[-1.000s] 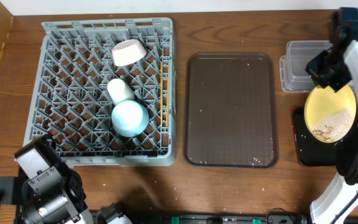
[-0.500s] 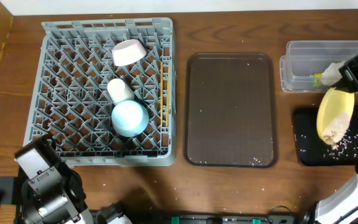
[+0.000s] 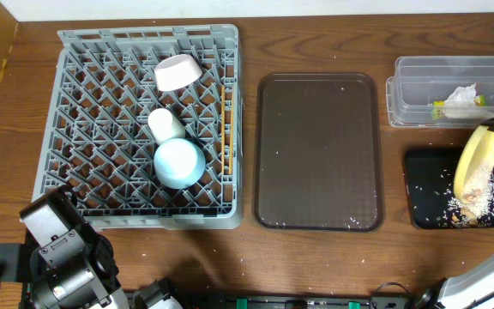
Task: Sort waste into correct bins and load items into the dishwasher
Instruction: 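Tip the yellow plate over the black bin to dump the rice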
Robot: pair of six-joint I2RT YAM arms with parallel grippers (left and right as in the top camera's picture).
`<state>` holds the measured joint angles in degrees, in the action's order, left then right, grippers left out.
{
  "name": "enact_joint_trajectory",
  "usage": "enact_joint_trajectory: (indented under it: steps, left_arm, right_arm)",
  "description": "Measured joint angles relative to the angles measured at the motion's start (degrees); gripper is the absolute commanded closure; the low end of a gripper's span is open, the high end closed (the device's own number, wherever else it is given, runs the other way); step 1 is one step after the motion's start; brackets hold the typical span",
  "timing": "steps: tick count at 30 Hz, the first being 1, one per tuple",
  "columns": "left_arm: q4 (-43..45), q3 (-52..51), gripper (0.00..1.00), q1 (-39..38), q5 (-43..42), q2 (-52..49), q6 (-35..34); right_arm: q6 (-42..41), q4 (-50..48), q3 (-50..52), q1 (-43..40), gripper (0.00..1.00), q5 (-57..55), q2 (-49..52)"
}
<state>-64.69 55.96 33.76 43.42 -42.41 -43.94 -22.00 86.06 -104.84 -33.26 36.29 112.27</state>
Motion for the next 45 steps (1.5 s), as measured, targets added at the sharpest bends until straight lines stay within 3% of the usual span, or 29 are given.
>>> enact_joint_trajectory:
  steps: [20, 31, 42, 45]
  left_arm:
    - [0.00, 0.00, 0.06, 0.00, 0.02, 0.00, 0.00]
    - [0.00, 0.00, 0.06, 0.00, 0.02, 0.00, 0.00]
    - [0.00, 0.00, 0.06, 0.00, 0.00, 0.00, 0.00]
    - [0.00, 0.00, 0.06, 0.00, 0.00, 0.00, 0.00]
  right_arm:
    - [6.25, 0.96, 0.04, -3.06, 0.99, 7.50, -0.07]
    - [7.06, -5.55, 6.99, -3.80, 0.99, 13.03, -0.44]
    - [13.99, -1.86, 12.07, -7.89, 0.99, 27.96, -0.55]
    - [16.28, 3.67, 12.11, -8.81, 0.99, 29.31, -0.59]
